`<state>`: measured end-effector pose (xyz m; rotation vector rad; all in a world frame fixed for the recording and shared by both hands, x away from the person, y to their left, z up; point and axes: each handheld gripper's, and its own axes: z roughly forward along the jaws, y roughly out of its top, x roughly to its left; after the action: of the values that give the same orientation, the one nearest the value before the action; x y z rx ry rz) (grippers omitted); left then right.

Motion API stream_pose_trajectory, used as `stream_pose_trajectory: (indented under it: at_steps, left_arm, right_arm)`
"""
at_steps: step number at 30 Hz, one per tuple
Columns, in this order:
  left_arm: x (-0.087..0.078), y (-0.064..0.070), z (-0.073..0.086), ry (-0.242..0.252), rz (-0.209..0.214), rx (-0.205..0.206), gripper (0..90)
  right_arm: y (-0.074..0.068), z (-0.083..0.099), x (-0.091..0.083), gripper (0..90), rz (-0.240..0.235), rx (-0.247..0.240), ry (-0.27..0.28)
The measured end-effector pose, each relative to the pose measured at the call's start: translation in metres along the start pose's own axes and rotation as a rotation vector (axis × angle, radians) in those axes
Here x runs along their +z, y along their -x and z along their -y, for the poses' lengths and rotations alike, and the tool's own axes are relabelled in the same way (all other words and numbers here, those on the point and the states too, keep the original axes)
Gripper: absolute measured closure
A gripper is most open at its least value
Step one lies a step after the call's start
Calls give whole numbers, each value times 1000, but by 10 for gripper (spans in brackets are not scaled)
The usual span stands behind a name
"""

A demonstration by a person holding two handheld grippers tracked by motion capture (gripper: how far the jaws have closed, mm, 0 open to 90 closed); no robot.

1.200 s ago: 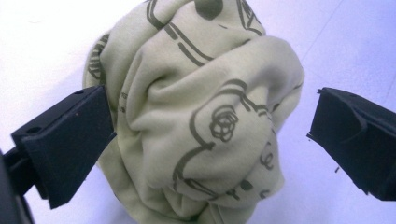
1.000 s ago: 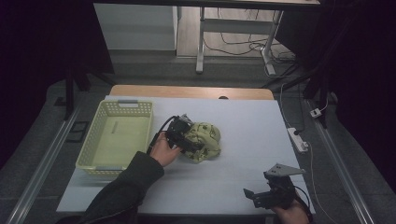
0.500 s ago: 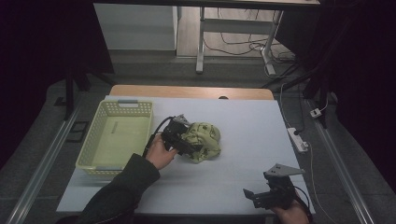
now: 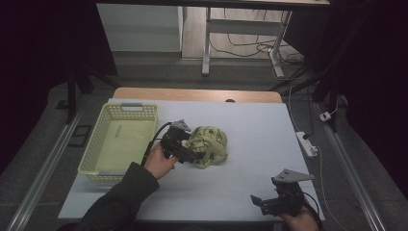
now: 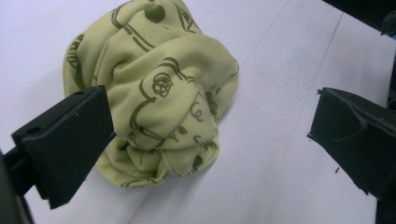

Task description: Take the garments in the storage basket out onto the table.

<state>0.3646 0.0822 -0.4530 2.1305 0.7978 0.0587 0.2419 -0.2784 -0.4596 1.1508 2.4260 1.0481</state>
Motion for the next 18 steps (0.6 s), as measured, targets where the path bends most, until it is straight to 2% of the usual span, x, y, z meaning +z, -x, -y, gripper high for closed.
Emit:
stream_pose_trajectory:
  at_steps: [15,18]
  left_arm:
    - [-10,7,13,2,-9,17,0]
    - [-12,9,15,3,-16,34,0]
  right_arm:
    - [-1,0,0,1,1,-13,-3]
    - [-1,0,0,1,-1,-11,-1]
